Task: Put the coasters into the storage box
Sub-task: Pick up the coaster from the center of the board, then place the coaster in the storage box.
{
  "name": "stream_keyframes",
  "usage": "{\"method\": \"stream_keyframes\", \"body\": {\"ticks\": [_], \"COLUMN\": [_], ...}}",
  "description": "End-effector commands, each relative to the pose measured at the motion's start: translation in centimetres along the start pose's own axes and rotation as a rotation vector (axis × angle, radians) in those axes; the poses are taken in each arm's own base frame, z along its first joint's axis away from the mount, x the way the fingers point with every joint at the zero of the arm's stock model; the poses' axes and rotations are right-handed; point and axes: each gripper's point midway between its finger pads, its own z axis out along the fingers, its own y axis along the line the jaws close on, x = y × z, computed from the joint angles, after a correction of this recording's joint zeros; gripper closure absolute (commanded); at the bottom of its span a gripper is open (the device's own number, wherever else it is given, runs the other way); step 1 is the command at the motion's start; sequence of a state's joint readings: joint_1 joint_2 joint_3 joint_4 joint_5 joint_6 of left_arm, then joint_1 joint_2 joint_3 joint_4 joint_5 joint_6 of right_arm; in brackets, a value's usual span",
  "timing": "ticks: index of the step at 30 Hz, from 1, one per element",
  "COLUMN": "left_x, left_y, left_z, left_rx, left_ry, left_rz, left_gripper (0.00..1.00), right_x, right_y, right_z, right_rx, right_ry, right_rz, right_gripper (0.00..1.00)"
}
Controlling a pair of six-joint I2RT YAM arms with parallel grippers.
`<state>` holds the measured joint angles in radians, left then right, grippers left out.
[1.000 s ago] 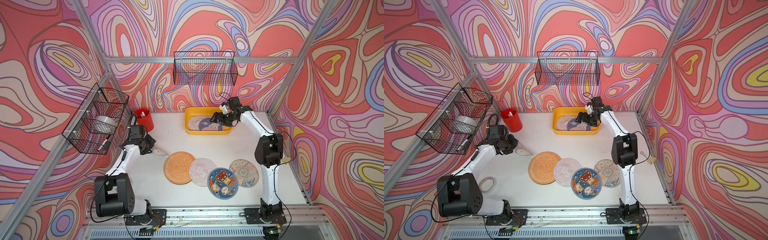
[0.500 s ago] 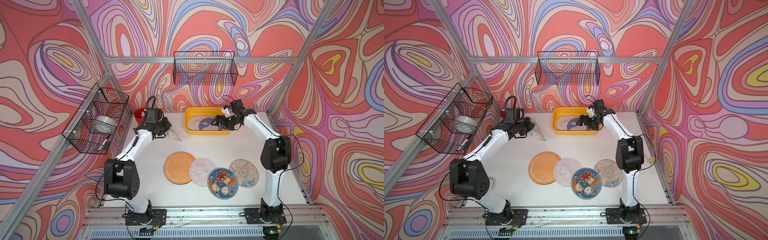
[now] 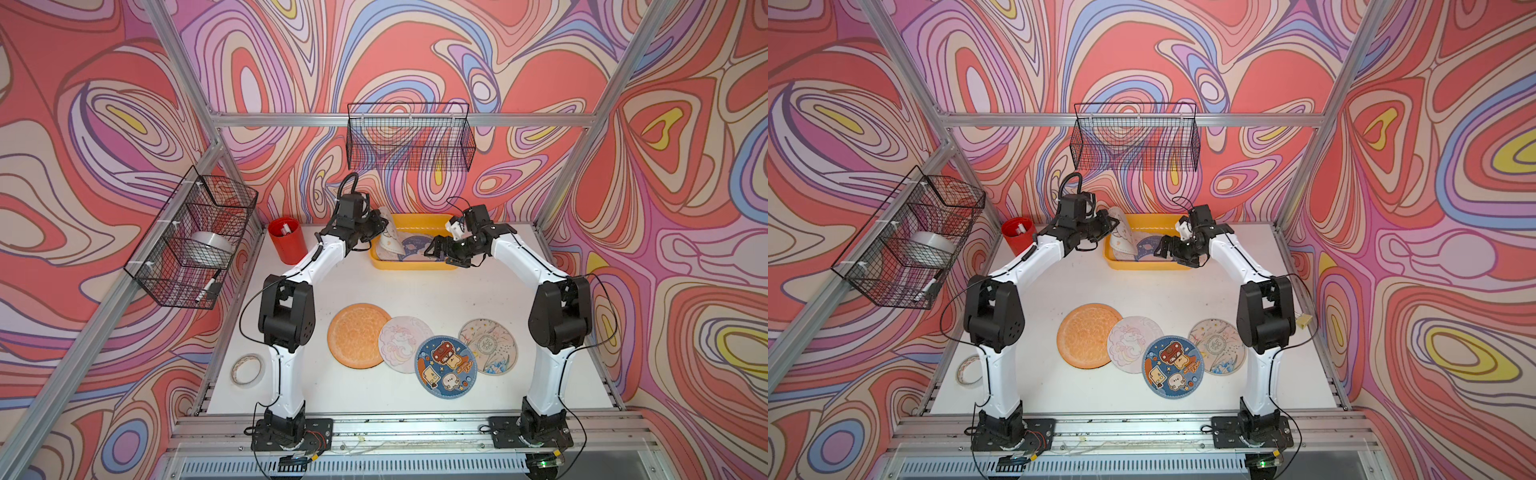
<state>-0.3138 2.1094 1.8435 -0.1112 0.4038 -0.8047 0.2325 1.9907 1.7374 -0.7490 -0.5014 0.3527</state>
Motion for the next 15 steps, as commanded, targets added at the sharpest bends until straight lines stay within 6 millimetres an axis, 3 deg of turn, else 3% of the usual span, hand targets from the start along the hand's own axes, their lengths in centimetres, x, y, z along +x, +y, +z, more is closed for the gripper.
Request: {"method": "stream_keyframes", "body": {"ticks": [1,8,12,15], "left_x": [-1.3,-1.9,-0.1,1.5], "left_y": [-3.2,-2.5,1.5,4.6], "left_z": [1.9,7.5,10.4,11.5], "left_rx": [0.141,0.215,0.117,0.031], "left_ry": [-0.012,0.005,0.055,0.102], "left_rz": [0.035,0.044,0.025,0.011], "left_gripper": [1.00,1.00,1.00,1.00], "right_x": [-0.3,-0.5,-0.7,-0.9], "right_y": [1.1,0.5,0.2,0.0], "right_z": [-1.6,-2.4,-2.7,-2.7], "right_rx": [-0.006,0.016,0.023,0.027], "right_ry": [-0.042,-0.054,-0.057,-0.055], "right_rz": [-0.022,-0.015,-0.011,-0.010], "right_gripper": [0.02,0.02,0.02,0.02]}}
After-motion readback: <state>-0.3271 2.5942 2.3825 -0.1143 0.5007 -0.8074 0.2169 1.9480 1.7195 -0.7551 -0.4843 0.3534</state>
